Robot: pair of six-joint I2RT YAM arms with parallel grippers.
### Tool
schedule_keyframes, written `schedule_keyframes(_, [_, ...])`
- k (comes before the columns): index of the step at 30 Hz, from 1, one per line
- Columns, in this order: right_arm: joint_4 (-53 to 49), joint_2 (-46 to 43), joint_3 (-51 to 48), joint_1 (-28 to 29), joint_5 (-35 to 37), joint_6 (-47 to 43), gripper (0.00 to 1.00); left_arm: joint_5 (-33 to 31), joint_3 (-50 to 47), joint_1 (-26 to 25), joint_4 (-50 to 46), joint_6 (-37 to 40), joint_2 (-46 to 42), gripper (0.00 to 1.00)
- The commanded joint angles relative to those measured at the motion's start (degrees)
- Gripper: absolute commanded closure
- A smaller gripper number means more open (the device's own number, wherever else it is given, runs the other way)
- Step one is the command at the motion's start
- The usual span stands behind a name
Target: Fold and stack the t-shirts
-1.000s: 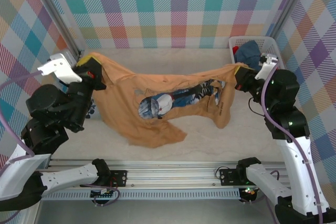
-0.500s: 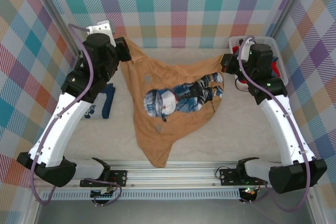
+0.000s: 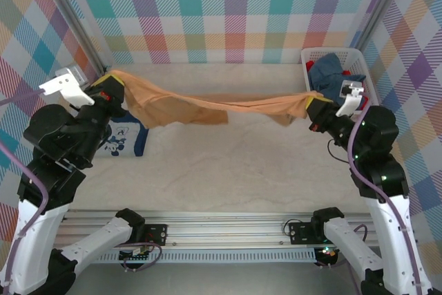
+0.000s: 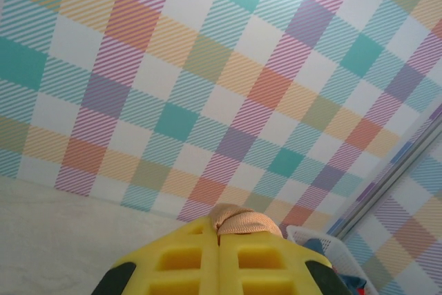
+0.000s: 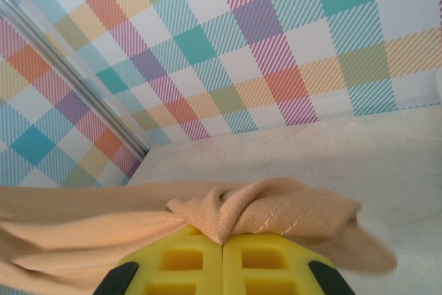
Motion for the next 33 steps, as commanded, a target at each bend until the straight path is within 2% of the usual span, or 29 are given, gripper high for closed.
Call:
schedule_keyframes(1, [0.54, 1.32, 1.03, -0.24, -0.48, -0.81, 1.0, -0.3, 2.56, 0.52, 1.56, -0.08, 4.16, 1.0])
schedule_keyframes(7, [2.56, 13.01, 4.93, -0.33, 3.39, -0.73, 1.0, -2.31, 9.67, 1.25, 2.87, 3.45, 18.57, 1.0])
schedule_keyframes(15, [7.08, 37.71, 10.94, -2.27, 2.38, 1.19, 1.0, 7.14, 14.05, 11.25, 7.92, 0.5, 40.93, 1.0])
schedule_keyframes(20, [6.6, 49.22, 15.2, -2.87, 0.47, 2.84, 1.0, 11.43, 21.8, 12.98, 5.34, 1.11, 53.61, 1.0])
schedule_keyframes(22, [3.9, 53.57, 18.6, -2.97, 0.73, 3.3, 0.77, 11.89, 25.14, 13.37, 3.84, 1.7, 57.83, 1.0])
schedule_keyframes(24, [1.92, 56.87, 21.5, -2.96, 0.93, 2.92, 0.62, 13.89, 28.98, 14.47, 1.93, 1.0, 61.31, 1.0])
schedule_keyframes(25, [2.0, 57.1, 21.67, -2.97, 0.95, 2.86, 0.59, 14.83, 30.3, 14.87, 1.28, 0.45, 62.26, 0.92])
schedule_keyframes(27, [3.04, 55.22, 20.0, -2.79, 1.42, 2.56, 0.54, 14.84, 31.47, 15.02, 0.66, 0.13, 61.99, 0.55])
schedule_keyframes(28, [3.3, 53.97, 18.69, -2.79, 1.92, 2.55, 0.52, 14.33, 31.26, 15.02, -0.18, -0.08, 61.3, 0.41])
schedule_keyframes(29, [3.27, 52.08, 16.9, -2.8, 2.53, 2.49, 0.51, 13.42, 30.72, 14.94, -1.66, -0.18, 59.99, 0.3])
schedule_keyframes(31, [2.31, 48.32, 12.62, -2.79, 4.23, 2.83, 0.49, 12.44, 28.44, 14.93, -4.75, -0.81, 57.16, 0.29])
schedule_keyframes(33, [0.83, 44.05, 6.98, -2.83, 5.37, 3.93, 0.5, 12.63, 20.75, 14.85, -5.18, -1.89, 51.86, 0.3])
